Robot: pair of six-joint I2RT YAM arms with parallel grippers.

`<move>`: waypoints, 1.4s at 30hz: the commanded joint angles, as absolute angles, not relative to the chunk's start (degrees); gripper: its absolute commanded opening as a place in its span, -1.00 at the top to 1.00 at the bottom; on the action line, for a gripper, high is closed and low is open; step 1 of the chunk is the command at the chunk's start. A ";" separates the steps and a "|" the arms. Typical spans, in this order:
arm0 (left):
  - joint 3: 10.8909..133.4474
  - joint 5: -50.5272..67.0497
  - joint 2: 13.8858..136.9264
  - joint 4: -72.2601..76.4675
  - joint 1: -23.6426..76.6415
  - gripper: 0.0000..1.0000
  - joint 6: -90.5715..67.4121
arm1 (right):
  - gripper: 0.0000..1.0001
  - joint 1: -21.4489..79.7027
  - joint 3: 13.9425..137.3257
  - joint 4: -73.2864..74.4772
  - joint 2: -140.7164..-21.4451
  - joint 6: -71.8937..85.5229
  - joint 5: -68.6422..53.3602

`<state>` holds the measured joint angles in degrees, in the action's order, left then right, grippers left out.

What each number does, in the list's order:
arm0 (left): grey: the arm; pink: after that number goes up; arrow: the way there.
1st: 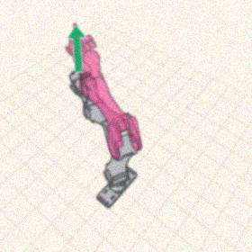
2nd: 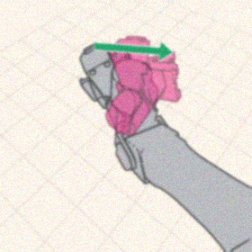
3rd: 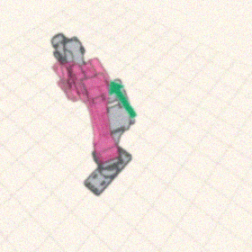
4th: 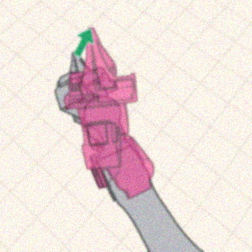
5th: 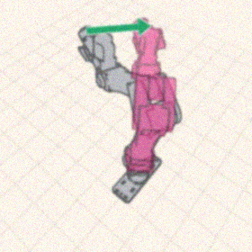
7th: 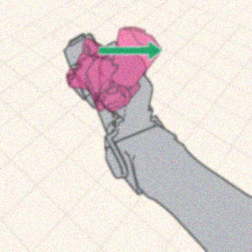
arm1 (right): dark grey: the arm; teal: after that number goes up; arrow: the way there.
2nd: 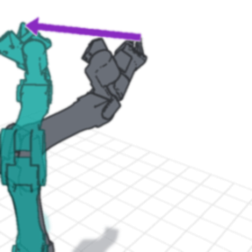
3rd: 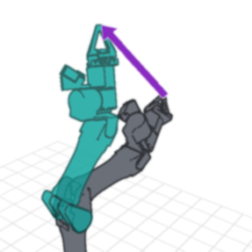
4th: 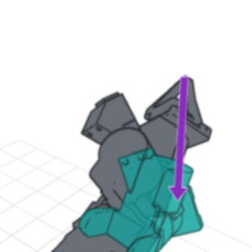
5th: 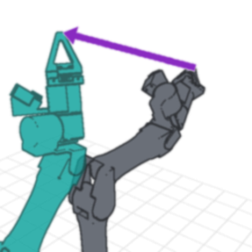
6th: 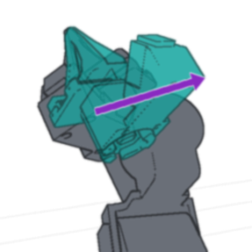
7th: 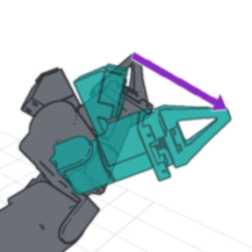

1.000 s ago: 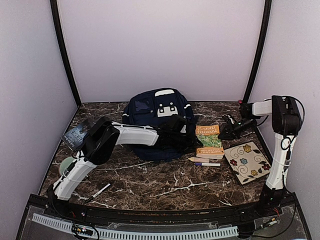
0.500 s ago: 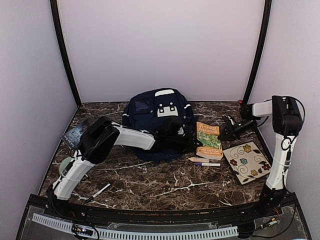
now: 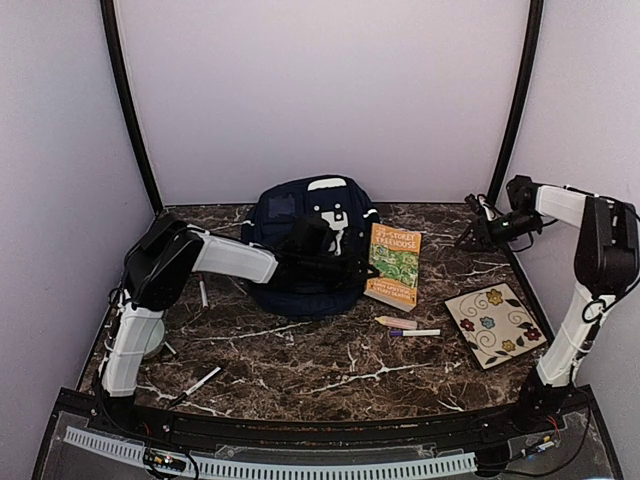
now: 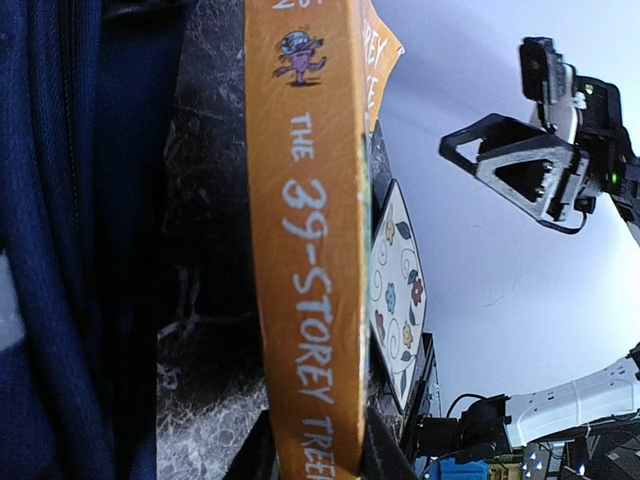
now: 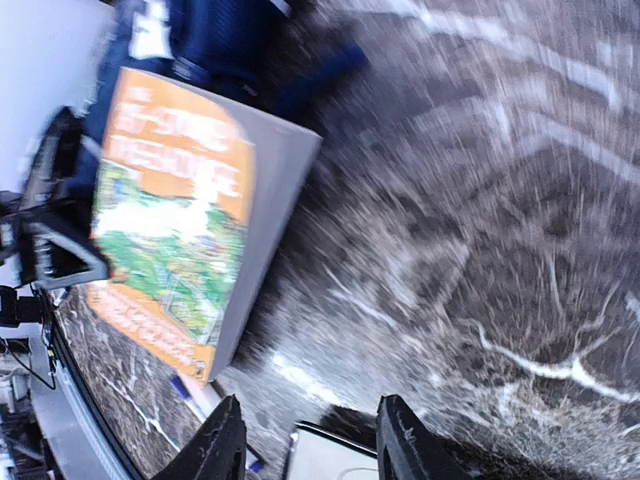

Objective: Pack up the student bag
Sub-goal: Pick up the book at the center of the board, then pass from the left arm to the right

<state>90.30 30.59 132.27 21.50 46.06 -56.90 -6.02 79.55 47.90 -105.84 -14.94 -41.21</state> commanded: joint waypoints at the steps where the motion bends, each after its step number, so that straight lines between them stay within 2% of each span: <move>1: 89.03 33.33 124.85 28.92 43.57 1.00 -53.57 | 0.07 -5.69 78.16 43.27 -97.20 -17.96 -47.53; 7: 87.77 37.57 120.86 32.31 43.45 1.00 -51.95 | -0.19 -4.51 80.55 39.28 -91.71 -14.53 -45.25; 8: 87.30 37.95 120.20 33.27 43.42 1.00 -51.98 | -0.36 -4.17 80.99 39.32 -91.75 -14.80 -45.02; 10: 86.51 39.22 119.16 35.38 43.42 1.00 -52.10 | -0.92 -3.56 80.70 38.30 -89.77 -14.37 -44.33; 11: 85.99 39.64 118.63 36.52 43.42 1.00 -52.17 | -0.99 -3.44 79.42 36.33 -88.83 -12.64 -45.24; 15: 83.57 40.58 117.14 41.79 43.43 1.00 -53.43 | -1.00 -2.95 73.92 28.38 -87.53 -6.33 -52.33; 18: 82.29 40.97 116.53 43.14 43.43 1.00 -53.46 | -1.00 -1.24 74.51 29.39 -89.49 -5.42 -56.20; 23: 79.37 43.99 116.02 50.07 43.42 1.00 -55.44 | -0.97 1.82 72.44 23.06 -90.88 1.61 -60.29; 30: 77.75 46.54 115.88 55.69 43.42 1.00 -58.02 | -1.00 7.61 72.52 16.91 -95.30 6.69 -61.18; 37: 75.67 46.59 115.48 58.53 43.46 1.00 -59.04 | -1.00 8.85 73.83 16.26 -98.86 8.75 -63.44; 40: 75.16 46.28 115.48 57.70 43.46 1.00 -58.52 | -0.87 8.83 72.73 11.85 -98.24 11.62 -68.09; 42: 74.88 46.14 115.42 56.75 43.52 1.00 -57.83 | -0.70 8.79 71.19 6.71 -96.82 14.83 -70.57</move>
